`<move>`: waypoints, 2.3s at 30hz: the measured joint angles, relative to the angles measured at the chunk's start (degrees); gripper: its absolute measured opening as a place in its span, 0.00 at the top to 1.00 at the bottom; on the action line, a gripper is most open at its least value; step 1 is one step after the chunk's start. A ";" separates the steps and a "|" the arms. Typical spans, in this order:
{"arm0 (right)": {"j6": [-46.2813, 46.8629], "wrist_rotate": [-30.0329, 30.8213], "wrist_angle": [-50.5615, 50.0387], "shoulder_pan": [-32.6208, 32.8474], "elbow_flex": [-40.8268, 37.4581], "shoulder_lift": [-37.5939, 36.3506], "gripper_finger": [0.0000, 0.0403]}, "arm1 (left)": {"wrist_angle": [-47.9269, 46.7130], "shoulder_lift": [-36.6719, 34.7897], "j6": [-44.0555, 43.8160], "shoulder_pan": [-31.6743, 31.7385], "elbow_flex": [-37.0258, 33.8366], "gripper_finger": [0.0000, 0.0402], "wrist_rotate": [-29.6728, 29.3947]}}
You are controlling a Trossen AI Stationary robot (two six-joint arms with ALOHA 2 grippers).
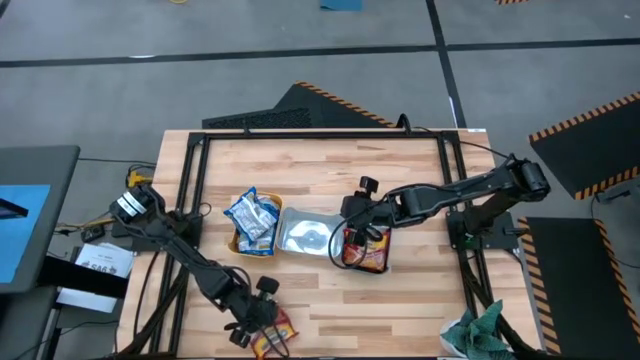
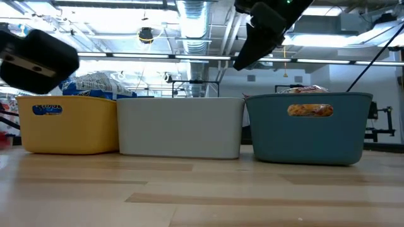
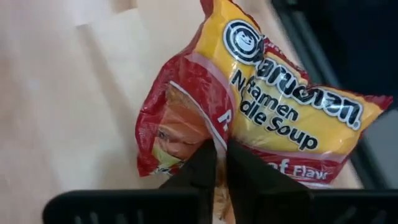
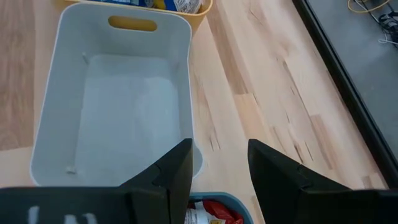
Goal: Sort Maruchan noodles
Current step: Put the red noodle pack into the white bin, then put the red noodle pack from the blue bin into the white bin
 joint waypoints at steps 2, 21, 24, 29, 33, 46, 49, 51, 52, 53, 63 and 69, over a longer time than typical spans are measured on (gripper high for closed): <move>0.00 0.00 0.05 0.00 0.00 0.00 0.56 | -1.42 -0.10 -0.14 0.55 0.00 0.98 -1.49; -0.42 0.81 0.39 0.00 0.00 0.00 0.56 | -7.78 -29.25 24.90 10.31 3.95 1.00 -19.30; -0.42 0.88 0.38 0.00 0.00 0.00 0.56 | -6.54 -28.94 31.53 16.44 3.93 1.00 -18.57; -0.42 4.36 -0.06 0.20 0.00 0.02 0.56 | 0.70 -26.18 38.62 26.68 2.49 1.00 -13.45; -0.42 7.76 -1.41 0.94 -0.02 0.02 0.56 | 5.79 -24.17 42.85 32.41 1.16 1.00 -12.36; 2.77 9.60 -10.80 5.58 0.00 0.02 0.56 | 6.53 -28.81 39.07 33.46 -0.15 1.00 -8.78; 7.79 6.91 -17.66 7.15 0.24 0.02 0.56 | 14.10 -32.06 38.92 32.96 -4.14 1.00 -5.13; 13.44 2.75 -22.57 8.21 1.31 0.02 0.56 | 20.50 -34.64 38.35 33.02 -8.40 1.00 -2.08; 16.09 0.02 -24.29 8.72 1.82 0.02 0.56 | 24.48 -35.65 37.93 33.22 -10.72 1.00 -0.91; 18.23 -2.84 -25.85 9.32 2.18 0.02 0.56 | 27.66 -37.04 37.25 33.44 -13.28 1.00 0.11; 25.80 -12.54 -23.43 13.54 2.71 -0.60 0.56 | 39.42 -44.92 31.06 33.45 -24.76 1.00 4.17; 25.74 -10.02 -22.04 11.81 0.24 -0.19 0.56 | 38.50 -45.83 30.56 33.42 -24.79 1.00 4.18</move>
